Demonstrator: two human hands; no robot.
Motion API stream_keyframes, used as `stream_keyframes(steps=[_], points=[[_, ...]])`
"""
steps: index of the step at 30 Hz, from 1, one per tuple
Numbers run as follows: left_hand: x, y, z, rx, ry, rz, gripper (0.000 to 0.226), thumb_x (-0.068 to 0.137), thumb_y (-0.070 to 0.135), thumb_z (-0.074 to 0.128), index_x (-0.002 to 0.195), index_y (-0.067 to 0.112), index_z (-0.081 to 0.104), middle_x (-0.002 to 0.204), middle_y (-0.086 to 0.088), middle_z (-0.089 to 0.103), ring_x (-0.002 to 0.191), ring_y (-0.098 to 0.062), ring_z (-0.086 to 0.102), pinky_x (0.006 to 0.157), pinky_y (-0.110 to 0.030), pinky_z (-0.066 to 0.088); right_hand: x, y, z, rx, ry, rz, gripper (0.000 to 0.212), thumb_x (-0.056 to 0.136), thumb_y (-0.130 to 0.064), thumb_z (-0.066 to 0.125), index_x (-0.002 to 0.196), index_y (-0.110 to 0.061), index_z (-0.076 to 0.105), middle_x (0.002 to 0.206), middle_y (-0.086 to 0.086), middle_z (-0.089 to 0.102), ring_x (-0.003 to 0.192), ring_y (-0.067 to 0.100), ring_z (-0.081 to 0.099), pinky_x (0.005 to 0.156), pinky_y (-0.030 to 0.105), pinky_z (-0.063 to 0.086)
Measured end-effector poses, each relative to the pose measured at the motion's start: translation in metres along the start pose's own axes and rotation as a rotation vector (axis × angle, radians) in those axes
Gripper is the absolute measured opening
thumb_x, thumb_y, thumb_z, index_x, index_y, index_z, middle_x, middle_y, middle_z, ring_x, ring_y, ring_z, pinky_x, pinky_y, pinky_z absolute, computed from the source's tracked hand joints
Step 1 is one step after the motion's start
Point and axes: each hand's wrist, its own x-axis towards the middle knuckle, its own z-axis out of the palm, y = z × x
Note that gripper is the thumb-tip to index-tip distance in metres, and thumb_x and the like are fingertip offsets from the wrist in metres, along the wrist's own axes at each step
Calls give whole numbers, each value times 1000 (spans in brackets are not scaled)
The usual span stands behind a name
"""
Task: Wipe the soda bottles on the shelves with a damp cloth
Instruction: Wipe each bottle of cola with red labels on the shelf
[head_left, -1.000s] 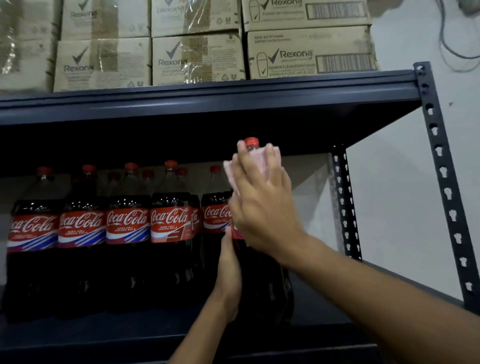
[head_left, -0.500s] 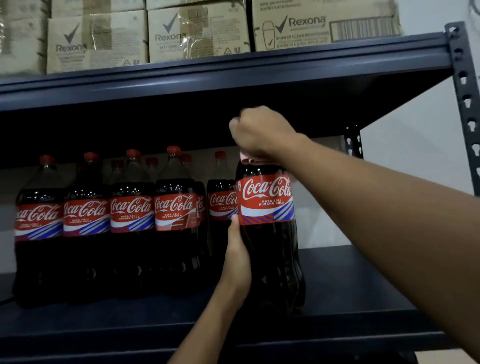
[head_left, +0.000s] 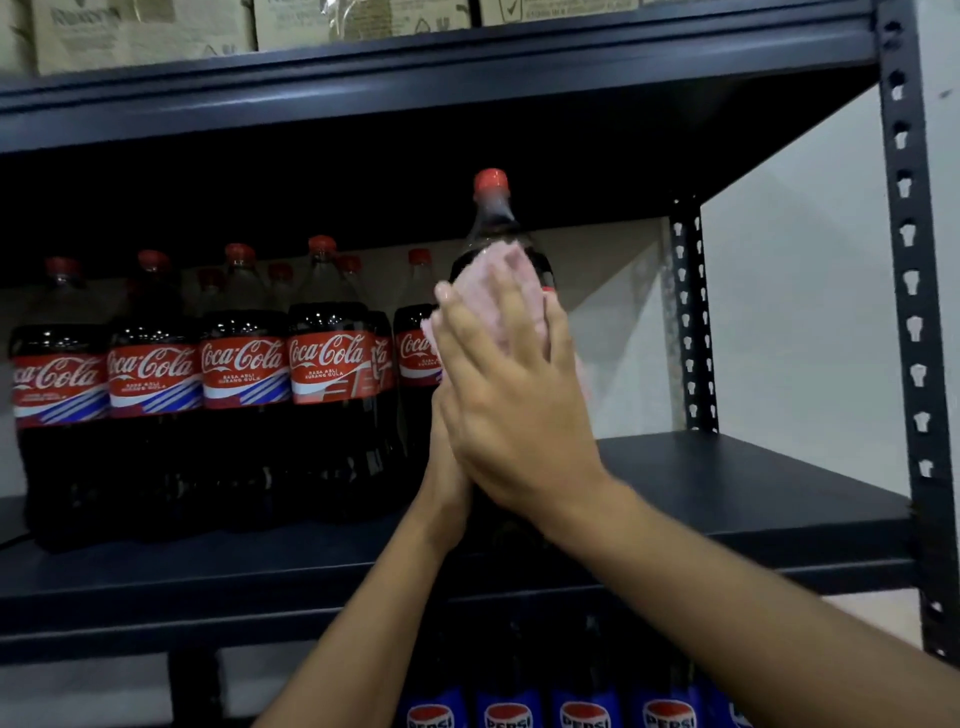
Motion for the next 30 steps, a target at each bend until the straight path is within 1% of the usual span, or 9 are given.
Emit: stream_keyframes(steps=[3, 6, 9, 13, 18, 21, 24, 28, 30], points=[[-10, 1, -1, 25, -89, 6, 38, 117, 18, 26, 155, 19, 32, 133, 33, 45, 103, 33, 53, 92, 0, 42, -37, 20, 21, -157, 119, -105, 52, 114, -13, 27, 164, -11, 15, 170, 17, 14, 157, 30, 16, 125, 44, 25], [-1, 16, 1, -170, -74, -101, 65, 113, 49, 19, 120, 13, 73, 106, 6, 75, 81, 3, 75, 73, -14, 58, -77, 61, 3, -180, 223, -456, 66, 102, -21, 43, 163, -13, 18, 170, 11, 11, 156, 39, 17, 122, 61, 24], [5, 22, 8, -319, -62, -68, 80, 112, 46, 20, 80, 14, 86, 91, -7, 80, 82, -14, 78, 71, -23, 61, -88, 75, -1, -45, 255, -511, 72, 99, -24, 44, 163, -13, 15, 172, 6, 8, 157, 37, 14, 117, 66, 29], [1, 19, 3, -275, -65, -96, 67, 111, 49, 25, 103, 24, 86, 122, -10, 77, 114, -18, 74, 96, -31, 58, -36, 55, -22, 46, 297, -403, 53, 103, -25, 41, 154, -11, 46, 164, 13, 34, 155, 33, 24, 120, 61, 27], [13, 27, -10, -135, -63, -289, 56, 101, 53, 40, 90, 17, 80, 88, -6, 77, 72, -19, 72, 60, -27, 55, 57, 38, -63, 108, 213, -294, 64, 98, -39, 24, 158, -21, 38, 169, -1, 25, 157, 31, 13, 123, 54, 22], [12, 40, -7, -97, -29, -298, 70, 100, 65, 34, 119, 15, 79, 112, -13, 79, 88, -25, 76, 75, -35, 59, 96, 33, -86, 189, 147, -179, 61, 96, -37, 29, 154, -26, 44, 164, -7, 35, 153, 24, 22, 123, 52, 17], [6, 42, 11, -140, 36, -233, 72, 103, 67, 31, 113, 18, 82, 106, -14, 80, 87, -25, 78, 76, -36, 62, 96, 26, -87, 169, 177, -195, 56, 95, -33, 35, 149, -26, 51, 162, -7, 40, 154, 21, 24, 125, 53, 5], [5, 32, 17, -264, 114, -127, 67, 105, 65, 34, 130, 18, 75, 121, -16, 77, 113, -28, 74, 107, -46, 56, 58, 29, -73, 230, 291, -309, 64, 93, -32, 34, 153, -14, 48, 164, 4, 38, 155, 30, 22, 127, 49, 15], [4, 30, 14, -245, 88, -94, 63, 109, 59, 29, 128, 21, 75, 121, -12, 77, 111, -24, 74, 102, -43, 58, 30, 35, -61, 161, 332, -349, 63, 97, -26, 38, 157, -9, 39, 168, 7, 27, 158, 31, 12, 128, 49, 12]])
